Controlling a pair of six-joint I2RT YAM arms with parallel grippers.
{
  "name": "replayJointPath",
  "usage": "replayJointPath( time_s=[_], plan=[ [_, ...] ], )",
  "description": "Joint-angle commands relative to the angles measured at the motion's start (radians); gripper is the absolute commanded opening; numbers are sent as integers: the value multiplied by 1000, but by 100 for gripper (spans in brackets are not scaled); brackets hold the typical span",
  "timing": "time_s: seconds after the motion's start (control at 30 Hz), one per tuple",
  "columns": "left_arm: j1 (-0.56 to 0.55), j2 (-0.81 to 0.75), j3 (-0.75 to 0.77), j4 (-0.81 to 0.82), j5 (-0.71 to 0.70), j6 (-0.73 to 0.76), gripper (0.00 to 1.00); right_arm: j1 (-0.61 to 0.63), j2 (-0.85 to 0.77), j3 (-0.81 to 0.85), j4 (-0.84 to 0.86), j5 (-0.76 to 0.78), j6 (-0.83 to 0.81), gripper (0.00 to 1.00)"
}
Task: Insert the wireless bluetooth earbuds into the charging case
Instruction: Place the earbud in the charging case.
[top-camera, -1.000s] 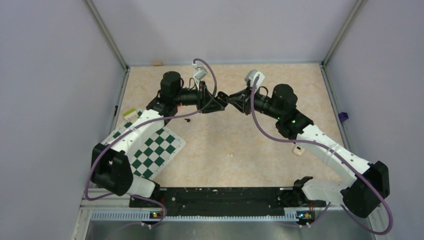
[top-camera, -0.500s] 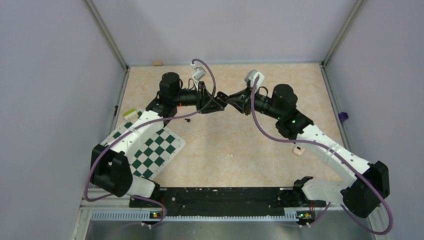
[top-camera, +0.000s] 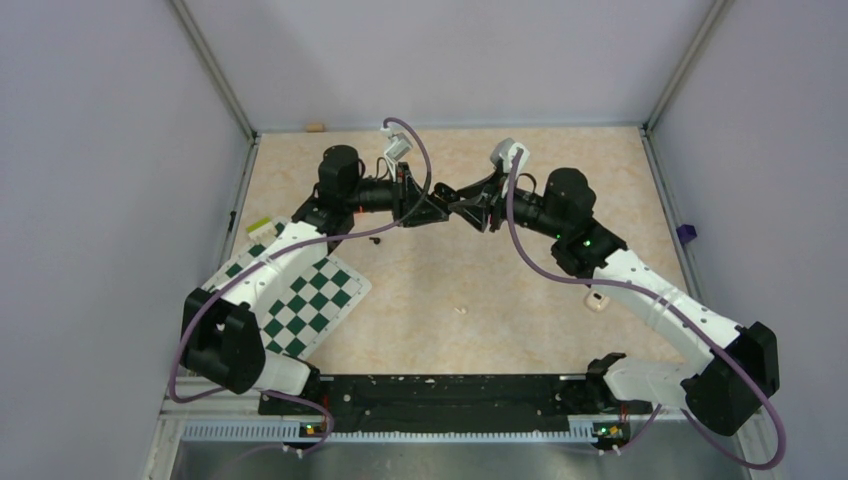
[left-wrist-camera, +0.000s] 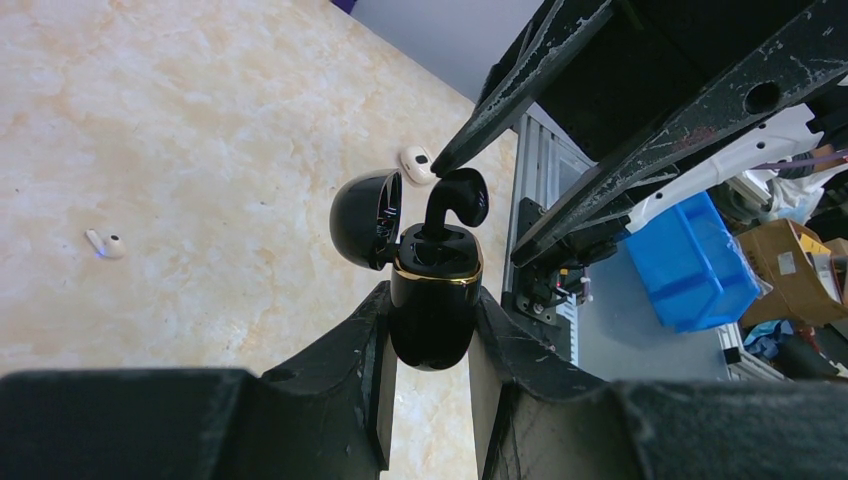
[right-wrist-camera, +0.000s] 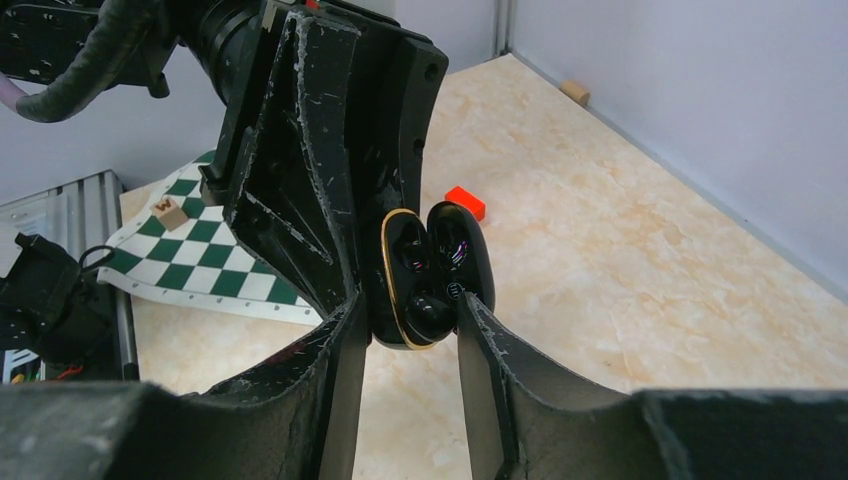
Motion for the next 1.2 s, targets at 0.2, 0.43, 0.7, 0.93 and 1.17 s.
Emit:
replayJointPath(
  time_s=[0.2,0.43,0.7,0.93,1.17],
  plan=[
    [8,-37,1,81,8,-8,0,8,-11,49,-16,-36,38,55],
    [8,-40,2,89,25,-11,0,-35,-46,106,-60,-63,77,73],
    [10,-45,0,127,72,-44,0,-89,-96,158,-108,-10,71,77],
    [13,-72,-18,221,158,-110,0,-94,-80,196,-160,66,6,77],
    [19,-102,-31,244,191,-116,0,-93,-102,151,-128,-151,-12,98]
  ],
)
